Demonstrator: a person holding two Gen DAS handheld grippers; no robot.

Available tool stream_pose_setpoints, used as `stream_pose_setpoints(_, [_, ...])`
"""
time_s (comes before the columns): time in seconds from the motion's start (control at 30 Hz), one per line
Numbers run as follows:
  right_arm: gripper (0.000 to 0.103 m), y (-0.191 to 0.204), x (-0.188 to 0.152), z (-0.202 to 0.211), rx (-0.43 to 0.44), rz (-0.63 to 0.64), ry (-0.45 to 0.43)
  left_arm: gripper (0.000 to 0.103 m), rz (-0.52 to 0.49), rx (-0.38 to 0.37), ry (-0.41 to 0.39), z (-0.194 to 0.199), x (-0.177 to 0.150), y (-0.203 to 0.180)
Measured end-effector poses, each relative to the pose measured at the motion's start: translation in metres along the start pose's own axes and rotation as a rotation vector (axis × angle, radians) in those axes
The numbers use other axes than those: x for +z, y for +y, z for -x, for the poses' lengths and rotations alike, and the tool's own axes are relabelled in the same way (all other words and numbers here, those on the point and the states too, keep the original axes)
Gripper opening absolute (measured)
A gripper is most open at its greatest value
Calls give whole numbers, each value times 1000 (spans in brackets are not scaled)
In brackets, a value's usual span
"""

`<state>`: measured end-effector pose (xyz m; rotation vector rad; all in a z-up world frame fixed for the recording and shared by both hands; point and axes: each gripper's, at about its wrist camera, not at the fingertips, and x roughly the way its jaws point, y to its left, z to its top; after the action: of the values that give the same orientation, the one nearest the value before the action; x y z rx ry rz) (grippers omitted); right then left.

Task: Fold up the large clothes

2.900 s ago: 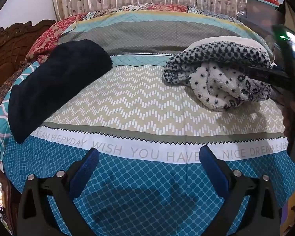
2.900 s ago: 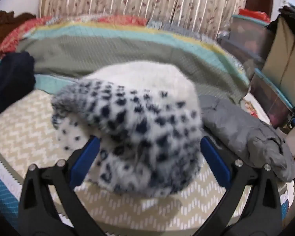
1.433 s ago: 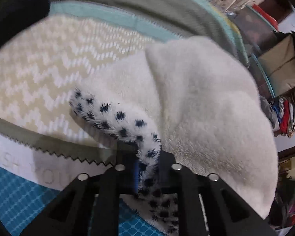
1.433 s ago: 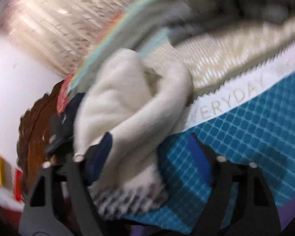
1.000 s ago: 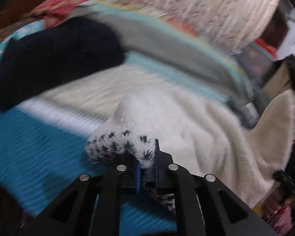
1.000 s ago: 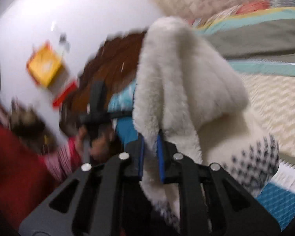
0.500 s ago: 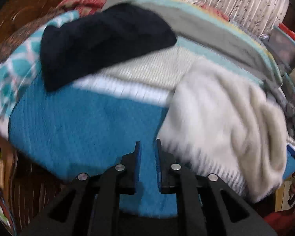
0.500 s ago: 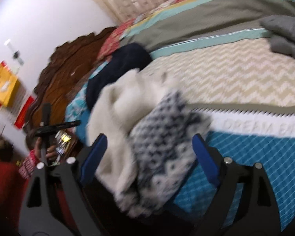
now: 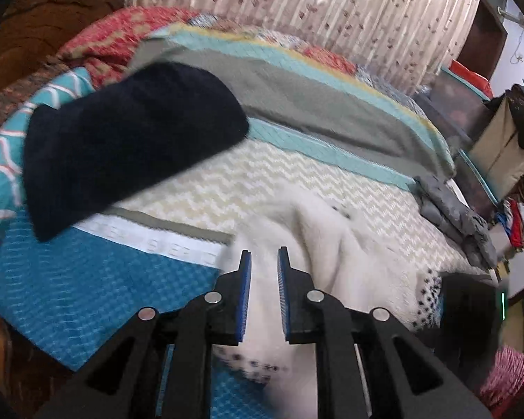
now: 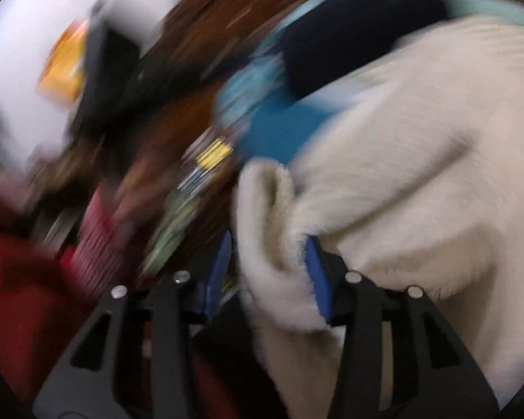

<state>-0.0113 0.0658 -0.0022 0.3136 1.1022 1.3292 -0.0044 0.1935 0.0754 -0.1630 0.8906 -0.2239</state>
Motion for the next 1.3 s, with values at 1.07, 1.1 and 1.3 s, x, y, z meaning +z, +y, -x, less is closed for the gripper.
stream_pose_setpoints(1.07, [7,-13,-253,315,-435,-405,-787,24,-314,-48,173,-150,10,-130])
stream_pose_setpoints(1.1, [7,-12,-268,329,-476,-449,-842,24,-320,-8,179,-155,8,-126])
stream_pose_setpoints(1.3, [18,4,-362,401,-901,-845,-1335,24,-274,24,209,-160,-5,-107])
